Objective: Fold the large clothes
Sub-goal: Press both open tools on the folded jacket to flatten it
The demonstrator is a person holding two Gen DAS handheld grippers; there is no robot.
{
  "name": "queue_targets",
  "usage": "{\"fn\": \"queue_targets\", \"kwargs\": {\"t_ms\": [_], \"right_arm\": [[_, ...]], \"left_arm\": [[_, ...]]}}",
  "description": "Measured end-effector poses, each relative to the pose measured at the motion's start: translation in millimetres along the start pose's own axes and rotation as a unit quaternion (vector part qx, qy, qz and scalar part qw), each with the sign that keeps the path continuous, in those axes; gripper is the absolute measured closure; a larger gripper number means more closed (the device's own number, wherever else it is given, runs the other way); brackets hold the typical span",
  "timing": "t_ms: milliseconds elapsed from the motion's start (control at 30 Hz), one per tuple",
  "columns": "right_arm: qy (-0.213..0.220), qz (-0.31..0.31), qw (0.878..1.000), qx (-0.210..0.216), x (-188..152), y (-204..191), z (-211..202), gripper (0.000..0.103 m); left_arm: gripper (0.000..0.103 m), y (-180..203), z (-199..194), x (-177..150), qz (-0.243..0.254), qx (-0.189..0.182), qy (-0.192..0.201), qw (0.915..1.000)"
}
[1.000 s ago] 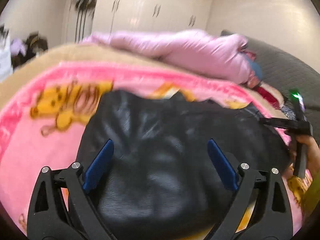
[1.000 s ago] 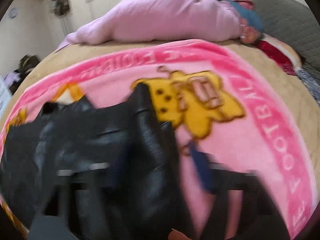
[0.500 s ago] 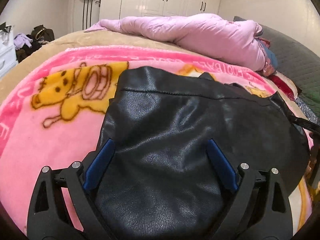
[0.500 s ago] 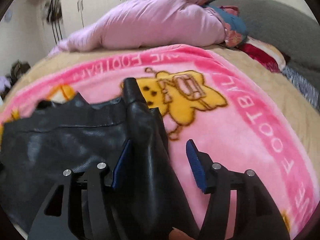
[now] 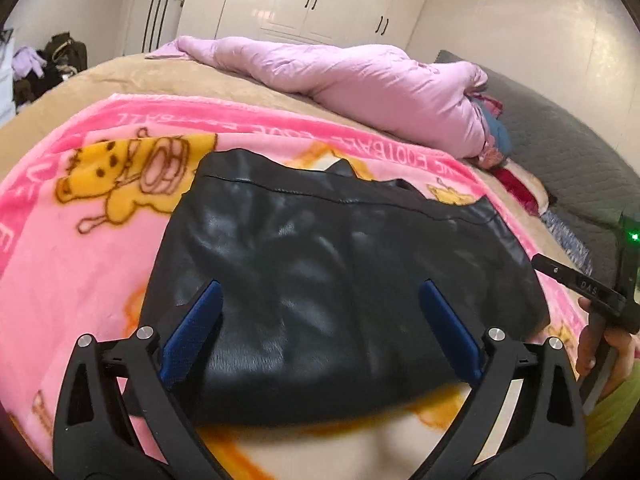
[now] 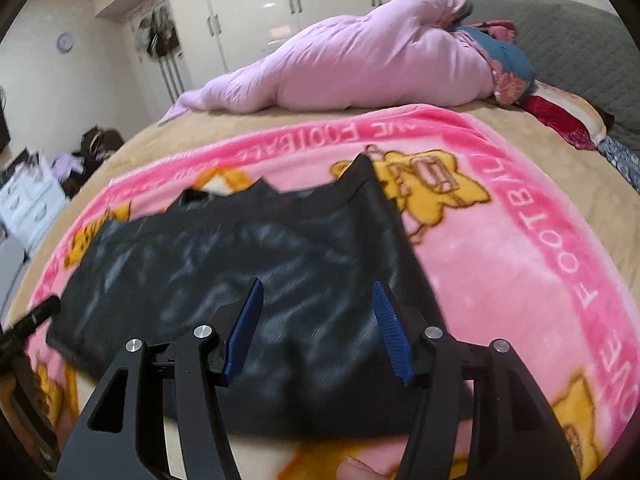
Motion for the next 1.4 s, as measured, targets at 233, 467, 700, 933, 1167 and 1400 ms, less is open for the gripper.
{"fn": "queue_targets", "kwargs": {"t_ms": [233,467,700,933,1167,1400], "right_arm": [[-0.005,-0.003,1.0,0.01,-15,-10,-5,0.036],[-0.017,-0.003,1.0,0.02,-33,-14,-7,0.036],[-0.031,0.006,0.999,0.026,-44,-13,-2,0.036],[-0.069,0.04,0.997,0.025,-62,3,19,0.036],[-0.077,0.057,0.995,0.025,-72,10,24,0.036],[-0.065,0.067,0.994,0.051,-68,7,6,0.028]], "left_arm": [[0.009,18,-7,-13,0.018,0.009,-0.009,0.9998],[0.009,30,-1,-28,0.034,0.02,-0.03,0.9987],[0.009,31,8,-40,0.051,0.04,-0.047,0.9968],[0.009,28,18,-51,0.059,0.04,-0.069,0.9951],[0.01,17,30,-60,0.017,-0.017,-0.075,0.9969],[0.01,22,10,-56,0.005,-0.022,-0.068,0.9974]]}}
Point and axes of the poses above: each gripper's, at about its wrist camera, not at the fingertips, and z roughly the way its jaws point, y to its right, x to its top, the point moved 10 cm from there along z, roughly the way its jaws point, and after that the axes turned 13 degrees about -y, right-handed, at the moved point
